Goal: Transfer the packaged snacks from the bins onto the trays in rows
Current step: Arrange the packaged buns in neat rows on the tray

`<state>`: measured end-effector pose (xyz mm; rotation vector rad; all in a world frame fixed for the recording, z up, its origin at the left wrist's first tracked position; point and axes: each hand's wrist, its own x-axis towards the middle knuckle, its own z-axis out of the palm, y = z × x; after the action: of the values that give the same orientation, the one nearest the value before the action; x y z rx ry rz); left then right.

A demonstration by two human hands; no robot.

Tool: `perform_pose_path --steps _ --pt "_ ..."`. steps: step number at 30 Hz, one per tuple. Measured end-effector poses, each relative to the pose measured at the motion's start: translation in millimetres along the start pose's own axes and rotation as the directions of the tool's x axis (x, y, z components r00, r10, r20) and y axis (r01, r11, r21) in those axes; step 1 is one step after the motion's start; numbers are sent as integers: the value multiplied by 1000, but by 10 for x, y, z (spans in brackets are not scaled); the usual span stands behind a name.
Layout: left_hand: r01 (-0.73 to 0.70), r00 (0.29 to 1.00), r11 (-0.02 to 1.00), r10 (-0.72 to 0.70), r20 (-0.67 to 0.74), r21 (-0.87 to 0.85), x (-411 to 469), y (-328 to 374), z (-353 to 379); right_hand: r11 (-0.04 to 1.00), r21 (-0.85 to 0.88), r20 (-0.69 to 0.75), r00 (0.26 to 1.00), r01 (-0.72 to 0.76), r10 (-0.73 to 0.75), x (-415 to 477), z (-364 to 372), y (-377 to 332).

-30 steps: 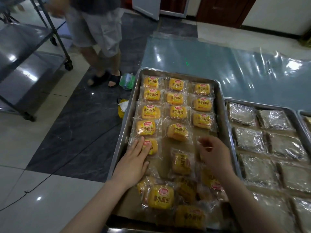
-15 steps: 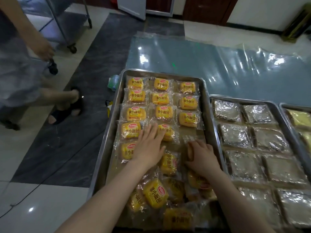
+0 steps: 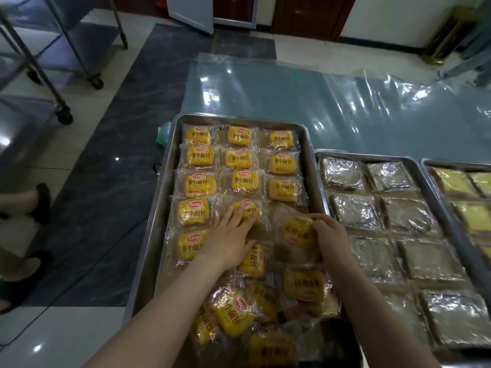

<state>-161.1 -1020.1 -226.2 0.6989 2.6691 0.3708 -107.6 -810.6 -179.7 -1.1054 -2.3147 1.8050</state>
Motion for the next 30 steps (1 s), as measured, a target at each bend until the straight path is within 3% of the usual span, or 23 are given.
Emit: perform_pose_path --steps 7,15,22,24,25,27,28,29,30 --pt "-7 999 1000 6 38 3 5 -30 -32 972 -207 -5 993 115 -118 178 6 -18" --pt "-10 998 1000 12 60 -27 1 -38 -43 983 -94 -146 974 161 -173 186 -9 -98" --pt "-14 997 1000 16 70 -25 -1 -32 -67 864 -251 -139 867 437 -479 165 121 -440" --pt "-19 997 1000 21 72 -23 1 -35 -72 730 -409 8 803 547 -597 231 241 -571" --pt "-19 997 1000 21 76 -20 1 -38 -76 611 -522 163 773 595 -614 282 298 -635" --pt "-13 996 1000 14 86 -16 4 -37 -80 197 -738 512 726 645 -459 379 410 -749" --pt "-10 996 1000 11 86 -14 7 -33 -78 -17 -754 619 702 656 -353 419 464 -774" --pt "-10 997 1000 11 82 -15 11 -28 -73 -154 -717 692 669 680 -269 436 509 -774" --pt "-12 997 1000 14 74 -19 15 -26 -68 -213 -679 734 647 703 -207 448 539 -731"
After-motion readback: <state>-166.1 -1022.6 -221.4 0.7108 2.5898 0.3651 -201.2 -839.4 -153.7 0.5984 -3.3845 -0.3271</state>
